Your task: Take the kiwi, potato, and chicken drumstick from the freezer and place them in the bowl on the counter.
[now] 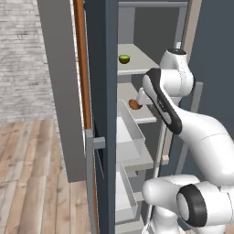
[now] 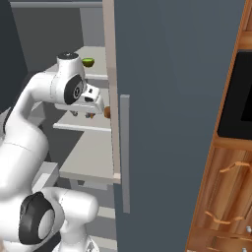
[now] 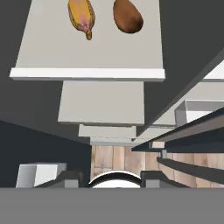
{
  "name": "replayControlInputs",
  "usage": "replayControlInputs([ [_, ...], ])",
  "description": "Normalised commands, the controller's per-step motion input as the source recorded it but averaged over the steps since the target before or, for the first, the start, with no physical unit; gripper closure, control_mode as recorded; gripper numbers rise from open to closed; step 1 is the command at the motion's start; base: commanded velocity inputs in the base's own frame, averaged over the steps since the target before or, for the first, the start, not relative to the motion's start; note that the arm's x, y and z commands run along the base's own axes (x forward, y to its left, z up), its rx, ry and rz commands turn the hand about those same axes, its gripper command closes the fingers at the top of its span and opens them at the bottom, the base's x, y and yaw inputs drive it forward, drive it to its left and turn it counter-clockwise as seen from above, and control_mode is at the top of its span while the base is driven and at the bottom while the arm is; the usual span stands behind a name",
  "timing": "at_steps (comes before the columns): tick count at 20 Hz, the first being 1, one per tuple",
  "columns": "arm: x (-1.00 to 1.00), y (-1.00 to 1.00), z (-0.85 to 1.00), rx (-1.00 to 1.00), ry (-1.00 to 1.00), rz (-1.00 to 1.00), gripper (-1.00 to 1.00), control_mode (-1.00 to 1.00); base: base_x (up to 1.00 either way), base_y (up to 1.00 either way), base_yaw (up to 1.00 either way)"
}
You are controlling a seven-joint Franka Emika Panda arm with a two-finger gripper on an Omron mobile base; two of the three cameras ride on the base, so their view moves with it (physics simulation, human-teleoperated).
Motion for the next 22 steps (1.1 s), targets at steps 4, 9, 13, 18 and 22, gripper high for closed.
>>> replayControlInputs([
  [4, -0.44, 0.0, 0.0, 0.0, 0.0, 0.0, -1.0, -1.0, 0.0, 0.0, 0.0],
  [9, -0.91, -0.01, 0.0, 0.0, 0.0, -0.04, -1.0, -1.0, 0.0, 0.0, 0.0],
  [13, -1.0, -0.03, 0.0, 0.0, 0.0, -0.03, -1.0, -1.0, 0.0, 0.0, 0.0],
  [18, -0.96, 0.0, 0.04, -0.01, 0.01, -0.05, -1.0, -1.0, 0.0, 0.0, 0.0],
  [22, -0.54, 0.0, 0.11, -0.02, 0.01, -0.01, -1.0, -1.0, 0.0, 0.0, 0.0],
])
